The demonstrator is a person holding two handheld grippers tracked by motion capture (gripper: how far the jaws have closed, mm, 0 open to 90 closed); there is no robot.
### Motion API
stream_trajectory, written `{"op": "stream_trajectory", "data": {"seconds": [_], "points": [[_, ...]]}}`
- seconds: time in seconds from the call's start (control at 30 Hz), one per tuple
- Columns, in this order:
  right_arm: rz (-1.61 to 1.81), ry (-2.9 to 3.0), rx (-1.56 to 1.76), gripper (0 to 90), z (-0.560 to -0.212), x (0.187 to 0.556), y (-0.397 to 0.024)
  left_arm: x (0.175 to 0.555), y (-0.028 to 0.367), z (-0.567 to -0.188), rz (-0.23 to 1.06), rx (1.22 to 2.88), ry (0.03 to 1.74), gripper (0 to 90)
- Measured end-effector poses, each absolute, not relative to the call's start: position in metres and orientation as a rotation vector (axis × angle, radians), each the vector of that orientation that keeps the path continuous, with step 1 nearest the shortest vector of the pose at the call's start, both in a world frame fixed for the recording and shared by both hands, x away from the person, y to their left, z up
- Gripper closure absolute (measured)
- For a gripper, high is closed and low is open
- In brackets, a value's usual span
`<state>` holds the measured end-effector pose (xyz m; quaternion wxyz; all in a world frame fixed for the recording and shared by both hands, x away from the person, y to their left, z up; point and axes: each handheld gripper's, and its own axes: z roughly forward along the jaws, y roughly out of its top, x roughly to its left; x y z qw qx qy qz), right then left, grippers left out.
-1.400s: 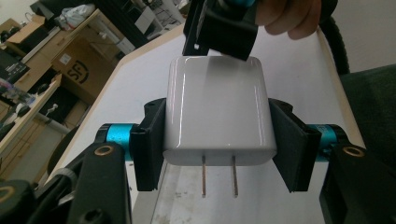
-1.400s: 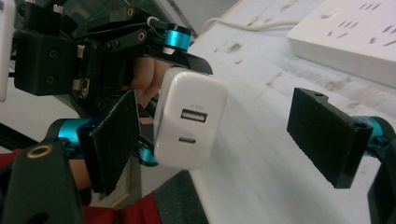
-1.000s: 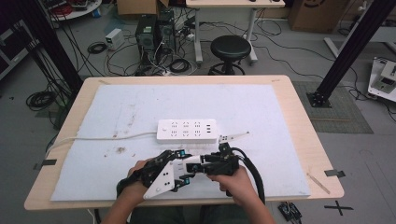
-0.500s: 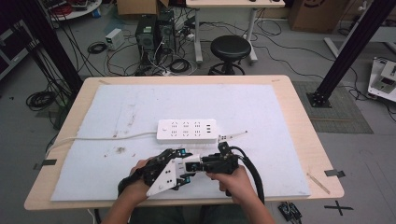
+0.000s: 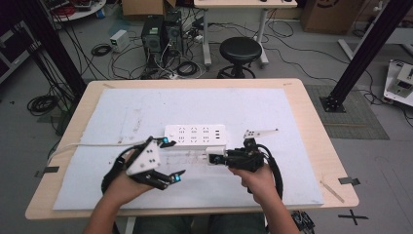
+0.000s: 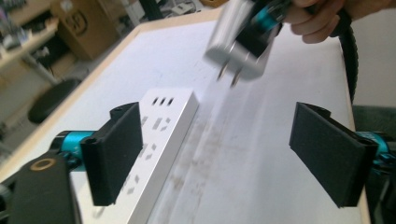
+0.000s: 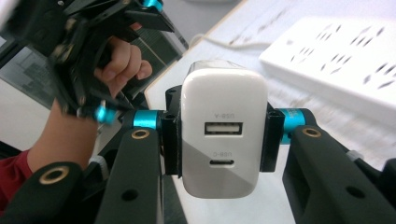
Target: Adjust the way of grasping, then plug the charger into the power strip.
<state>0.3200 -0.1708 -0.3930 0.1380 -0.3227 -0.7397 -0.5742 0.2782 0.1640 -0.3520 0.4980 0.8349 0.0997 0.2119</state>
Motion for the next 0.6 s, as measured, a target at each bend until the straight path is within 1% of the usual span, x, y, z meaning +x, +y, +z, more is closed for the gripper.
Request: {"op": "stream_trajectory", "data": {"seconds": [0.03, 0.07, 0.1, 0.23, 0.3, 0.6], "points": [[-1.68, -2.147, -0.94, 63.0, -0.391, 0.321, -0.173, 0.283, 0.172, -0.351, 0.478, 2.003, 0.281, 16.5], [-1.68, -2.147, -0.94, 63.0, -0.391, 0.321, -0.173, 0.283, 0.172, -0.351, 0.478, 2.003, 0.281, 16.5], [-1.688, -2.159, -0.953, 63.0, -0.389, 0.322, -0.176, 0.29, 0.184, -0.35, 0.442, 1.976, 0.351, 16.5], [-1.716, -2.192, -1.003, 63.0, -0.385, 0.324, -0.185, 0.302, 0.208, -0.35, 0.426, 1.95, 0.465, 16.5], [-1.715, -2.203, -1.023, 63.0, -0.384, 0.324, -0.188, 0.306, 0.216, -0.349, 0.45, 1.969, 0.502, 16.5], [-1.769, -2.425, -0.929, 62.9, -0.372, 0.322, -0.19, 0.314, 0.228, -0.334, 0.497, 2.002, 0.536, 16.5]]}}
